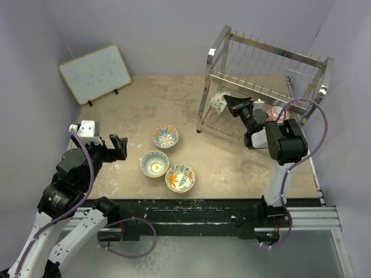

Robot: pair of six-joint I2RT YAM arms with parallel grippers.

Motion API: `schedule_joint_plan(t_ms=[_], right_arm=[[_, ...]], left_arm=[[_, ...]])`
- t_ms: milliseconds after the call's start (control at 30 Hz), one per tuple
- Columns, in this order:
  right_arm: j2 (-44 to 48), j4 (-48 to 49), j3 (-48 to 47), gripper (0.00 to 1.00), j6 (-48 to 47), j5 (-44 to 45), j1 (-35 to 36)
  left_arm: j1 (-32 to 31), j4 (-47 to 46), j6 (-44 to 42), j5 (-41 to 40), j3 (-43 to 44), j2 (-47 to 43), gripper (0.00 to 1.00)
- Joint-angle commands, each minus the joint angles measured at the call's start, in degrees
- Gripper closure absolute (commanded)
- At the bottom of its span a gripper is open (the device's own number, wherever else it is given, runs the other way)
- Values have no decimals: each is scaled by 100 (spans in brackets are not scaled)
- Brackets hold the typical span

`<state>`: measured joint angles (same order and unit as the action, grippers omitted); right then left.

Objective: Load the bowls into the dish rack

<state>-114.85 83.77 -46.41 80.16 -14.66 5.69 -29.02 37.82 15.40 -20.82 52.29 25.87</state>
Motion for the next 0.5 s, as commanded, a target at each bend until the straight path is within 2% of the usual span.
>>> schedule_joint_plan(t_ms=[0, 167, 467], right_arm=[[-124, 808, -222, 100, 295, -43, -16], [28, 599, 68, 99, 232, 187, -46], [645, -145, 540, 89, -43, 768, -162]], left_arm=[[-25, -223, -90, -56, 132, -20, 1], [-26, -216, -94, -75, 127, -51, 1], [-25, -243, -81, -71, 86, -55, 1]])
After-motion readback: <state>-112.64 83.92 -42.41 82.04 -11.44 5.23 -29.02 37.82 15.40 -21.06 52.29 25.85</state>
